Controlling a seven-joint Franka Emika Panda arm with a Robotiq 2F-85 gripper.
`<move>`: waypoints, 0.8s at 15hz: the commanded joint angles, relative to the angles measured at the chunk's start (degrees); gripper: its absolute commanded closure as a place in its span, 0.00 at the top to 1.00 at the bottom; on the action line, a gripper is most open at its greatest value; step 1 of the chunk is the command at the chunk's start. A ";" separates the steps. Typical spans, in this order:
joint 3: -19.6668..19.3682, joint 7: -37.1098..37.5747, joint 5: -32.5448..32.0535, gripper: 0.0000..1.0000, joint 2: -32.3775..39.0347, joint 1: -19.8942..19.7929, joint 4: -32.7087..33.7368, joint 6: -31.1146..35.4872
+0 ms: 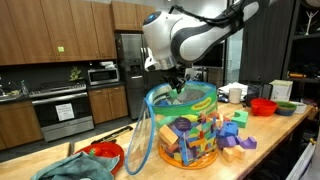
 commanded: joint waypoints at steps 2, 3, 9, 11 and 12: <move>-1.83 -3.20 -0.57 0.10 -4.03 -1.64 0.25 -2.61; -2.19 -3.62 -0.97 0.10 -4.55 -1.98 0.69 -3.33; -3.54 -6.52 -2.93 0.10 -6.37 -3.07 3.49 -7.24; -3.76 -6.84 -4.16 0.10 -6.70 -3.11 4.16 -8.36; -3.82 -7.14 -4.72 0.10 -6.80 -3.13 4.55 -9.04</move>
